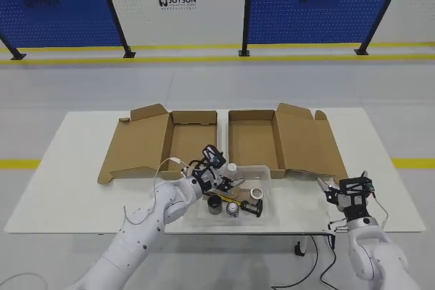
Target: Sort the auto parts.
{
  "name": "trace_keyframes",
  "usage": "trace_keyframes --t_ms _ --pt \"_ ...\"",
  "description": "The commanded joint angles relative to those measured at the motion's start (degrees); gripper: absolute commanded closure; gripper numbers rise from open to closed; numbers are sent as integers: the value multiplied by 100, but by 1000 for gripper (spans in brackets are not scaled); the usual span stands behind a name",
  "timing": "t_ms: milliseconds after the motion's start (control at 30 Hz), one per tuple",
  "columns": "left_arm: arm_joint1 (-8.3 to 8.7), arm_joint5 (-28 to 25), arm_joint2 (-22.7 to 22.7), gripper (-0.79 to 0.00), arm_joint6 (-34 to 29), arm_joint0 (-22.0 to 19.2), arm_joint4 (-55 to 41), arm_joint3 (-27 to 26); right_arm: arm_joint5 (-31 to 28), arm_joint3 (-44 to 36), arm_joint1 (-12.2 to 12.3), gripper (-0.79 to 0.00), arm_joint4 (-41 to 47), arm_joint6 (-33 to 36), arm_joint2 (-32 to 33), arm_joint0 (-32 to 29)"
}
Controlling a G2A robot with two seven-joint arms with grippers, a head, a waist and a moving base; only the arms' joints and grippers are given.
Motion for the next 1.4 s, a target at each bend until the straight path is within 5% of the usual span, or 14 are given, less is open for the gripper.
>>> trace_keyframes --t_ms 0,867,967,1367 --pt "-28 -20 58 -785 37 -31 -51 115 0 0 0 -785 0 0 0 0" --pt "-157 -213 275 -785 314 -69 151 462 0 0 0 -785 0 0 0 0" --pt "-171 -187 270 -680 311 -66 107 488 0 0 0 -785 0 0 0 0" --pt "-211 -234 259 -683 310 -110 84 597 0 0 0 -785 0 0 0 0"
